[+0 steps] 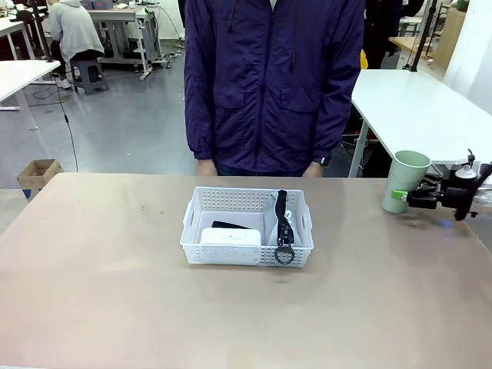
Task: Efficiently arrange items inside the basket to fit them all.
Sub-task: Pick up the Reusable plastic cup and place it inside the Organizing basket.
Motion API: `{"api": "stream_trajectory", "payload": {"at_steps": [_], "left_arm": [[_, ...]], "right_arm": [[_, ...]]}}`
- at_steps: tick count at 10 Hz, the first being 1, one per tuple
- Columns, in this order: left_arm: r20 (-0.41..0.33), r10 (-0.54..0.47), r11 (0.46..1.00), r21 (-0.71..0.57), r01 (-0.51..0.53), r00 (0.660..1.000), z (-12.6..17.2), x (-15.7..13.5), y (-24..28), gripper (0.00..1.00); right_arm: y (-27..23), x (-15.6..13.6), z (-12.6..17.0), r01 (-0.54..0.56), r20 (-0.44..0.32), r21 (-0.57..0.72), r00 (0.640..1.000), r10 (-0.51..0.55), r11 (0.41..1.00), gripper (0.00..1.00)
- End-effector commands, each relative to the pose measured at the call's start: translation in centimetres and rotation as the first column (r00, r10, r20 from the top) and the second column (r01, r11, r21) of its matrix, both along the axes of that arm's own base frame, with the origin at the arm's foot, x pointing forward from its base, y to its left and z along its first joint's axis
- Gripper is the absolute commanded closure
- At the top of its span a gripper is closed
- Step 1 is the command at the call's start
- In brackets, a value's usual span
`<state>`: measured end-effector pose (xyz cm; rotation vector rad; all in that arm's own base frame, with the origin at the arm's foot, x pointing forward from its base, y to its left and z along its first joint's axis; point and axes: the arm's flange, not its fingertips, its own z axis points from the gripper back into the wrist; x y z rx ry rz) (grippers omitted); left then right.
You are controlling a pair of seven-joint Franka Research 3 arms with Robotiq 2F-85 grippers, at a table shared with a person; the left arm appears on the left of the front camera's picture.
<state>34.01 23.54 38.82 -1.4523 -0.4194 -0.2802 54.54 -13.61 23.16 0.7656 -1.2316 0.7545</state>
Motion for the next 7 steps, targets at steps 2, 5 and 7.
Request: {"api": "stream_trajectory", "payload": {"at_steps": [2, 5, 7], "left_arm": [[-0.006, -0.001, 1.0, 0.008, 0.001, 1.0, 0.28, -0.17, -0.26, 0.0], [-0.006, -0.001, 1.0, 0.008, 0.001, 1.0, 0.28, -0.17, -0.26, 0.0], [-0.006, -0.001, 1.0, 0.008, 0.001, 1.0, 0.28, -0.17, -0.26, 0.0]], "right_arm": [[-0.75, 0.87, 0.37, -0.022, -0.012, 0.116, 1.0, 0.024, 0.993, 0.0], [-0.69, 0.96, 0.24, -0.048, -0.015, 0.146, 0.999, 0.051, 0.988, 0.0], [-0.85, 0.74, 0.08, -0.04, 0.018, 0.134, 0.999, 0.038, 0.99, 0.59]]}}
